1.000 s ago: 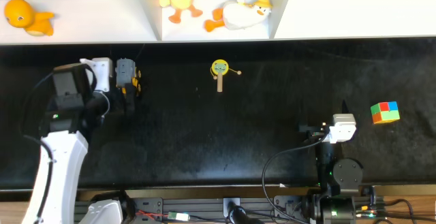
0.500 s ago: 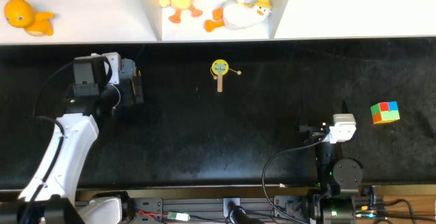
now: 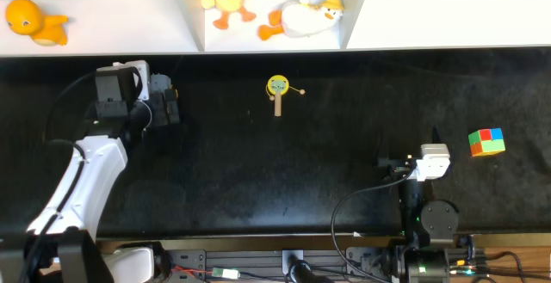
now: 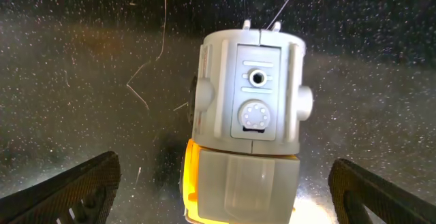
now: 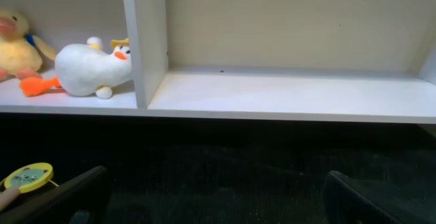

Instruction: Store Toys

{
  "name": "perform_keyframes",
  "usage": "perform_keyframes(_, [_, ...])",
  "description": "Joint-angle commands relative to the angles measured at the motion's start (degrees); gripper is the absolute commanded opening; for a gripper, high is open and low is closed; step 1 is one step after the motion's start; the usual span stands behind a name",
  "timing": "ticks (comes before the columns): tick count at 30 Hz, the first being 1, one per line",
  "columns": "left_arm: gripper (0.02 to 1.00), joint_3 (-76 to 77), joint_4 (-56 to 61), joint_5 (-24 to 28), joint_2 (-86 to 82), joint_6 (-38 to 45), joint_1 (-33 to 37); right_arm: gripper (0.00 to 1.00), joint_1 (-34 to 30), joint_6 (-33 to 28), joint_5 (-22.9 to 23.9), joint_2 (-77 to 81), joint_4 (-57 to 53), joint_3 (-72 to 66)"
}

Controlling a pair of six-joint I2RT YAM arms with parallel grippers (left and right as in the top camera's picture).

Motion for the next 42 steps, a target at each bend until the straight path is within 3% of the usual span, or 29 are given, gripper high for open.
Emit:
perform_keyframes(1, [0.998,-0.3,0.2,-0.7,1.8,-1.0,-0.6,0.993,0.3,0.2,0.4,-0.5,0.2,-0.7])
perform_keyframes(11, [0.965,0.4,0.8,-0.7,3.4,-0.8,-0.6,0.996,0.3,0.2,0.4,-0.5,0.2,-0.7])
perform_keyframes(23, [0.465,0.4,1.6,-0.7,3.4,-0.8,-0.6,0.996,0.3,0.2,0.4,-0.5,0.2,-0.7])
perform_keyframes(27, [0.406,0.4,1.7,-0.7,3.3,-0.8,-0.6,0.993,0.3,0.2,0.4,-0.5,0.2,-0.7])
perform_keyframes(42, [0.327,0.3,-1.9,-3.5,-7.0,0.7,-3.8,0.996,0.3,0.2,0.4,-0.5,0.2,-0.7])
